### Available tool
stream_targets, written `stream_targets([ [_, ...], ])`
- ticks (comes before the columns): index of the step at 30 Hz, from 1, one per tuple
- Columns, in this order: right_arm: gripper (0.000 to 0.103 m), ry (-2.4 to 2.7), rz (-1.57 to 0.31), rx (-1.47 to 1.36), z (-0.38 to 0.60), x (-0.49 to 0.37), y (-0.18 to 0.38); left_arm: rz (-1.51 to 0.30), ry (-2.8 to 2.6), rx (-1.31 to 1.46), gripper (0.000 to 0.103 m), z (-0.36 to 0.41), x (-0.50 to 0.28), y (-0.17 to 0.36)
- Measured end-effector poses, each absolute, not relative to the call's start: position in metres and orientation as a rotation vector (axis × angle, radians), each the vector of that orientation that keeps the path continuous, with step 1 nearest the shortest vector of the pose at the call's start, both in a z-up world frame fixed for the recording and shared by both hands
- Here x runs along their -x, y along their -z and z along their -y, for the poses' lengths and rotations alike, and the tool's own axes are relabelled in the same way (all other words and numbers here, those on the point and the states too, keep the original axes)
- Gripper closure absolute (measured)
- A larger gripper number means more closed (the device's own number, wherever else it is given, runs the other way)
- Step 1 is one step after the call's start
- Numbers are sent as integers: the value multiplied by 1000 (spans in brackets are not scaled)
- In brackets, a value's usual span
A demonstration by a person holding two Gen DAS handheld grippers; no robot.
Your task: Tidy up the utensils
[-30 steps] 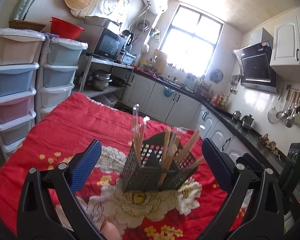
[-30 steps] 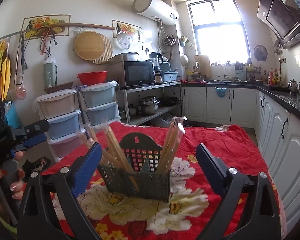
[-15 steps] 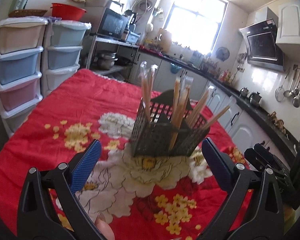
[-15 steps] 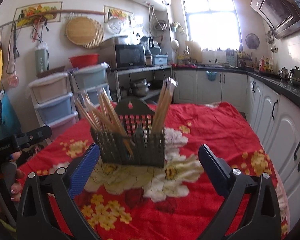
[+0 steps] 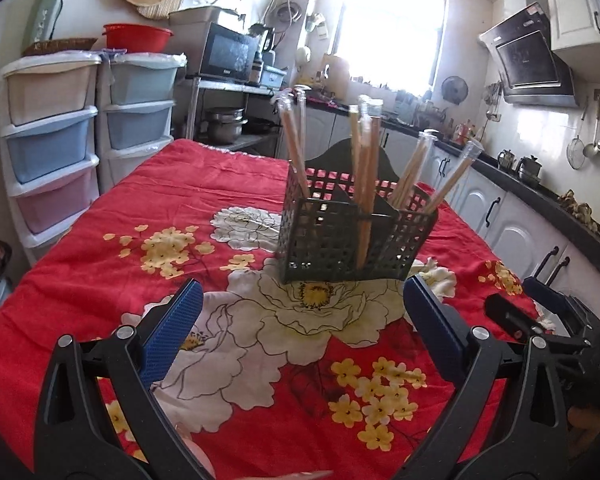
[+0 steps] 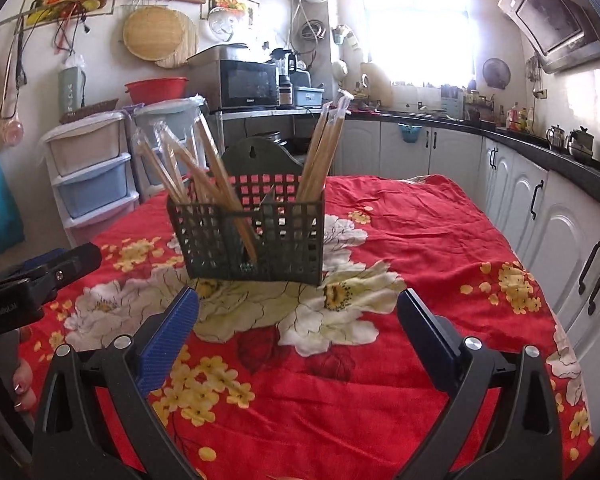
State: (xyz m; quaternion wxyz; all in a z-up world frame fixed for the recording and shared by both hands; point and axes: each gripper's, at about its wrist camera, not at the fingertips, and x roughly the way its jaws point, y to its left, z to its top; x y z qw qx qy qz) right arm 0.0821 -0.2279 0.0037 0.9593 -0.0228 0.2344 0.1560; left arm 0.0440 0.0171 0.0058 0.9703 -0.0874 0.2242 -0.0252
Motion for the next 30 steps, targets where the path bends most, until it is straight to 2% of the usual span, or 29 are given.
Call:
stream_targets([
  [9,7,-249,-268,-9,245,-51,-6,-324,60,158,11,-8,-25,2],
  [16,7,-250,-120,-19,251,-24,-9,-306,5,212,11,-18,-26,5],
  [30,6,-243,-158,-28,249,-29,-5,-302,5,207,11,-18,-26,7],
])
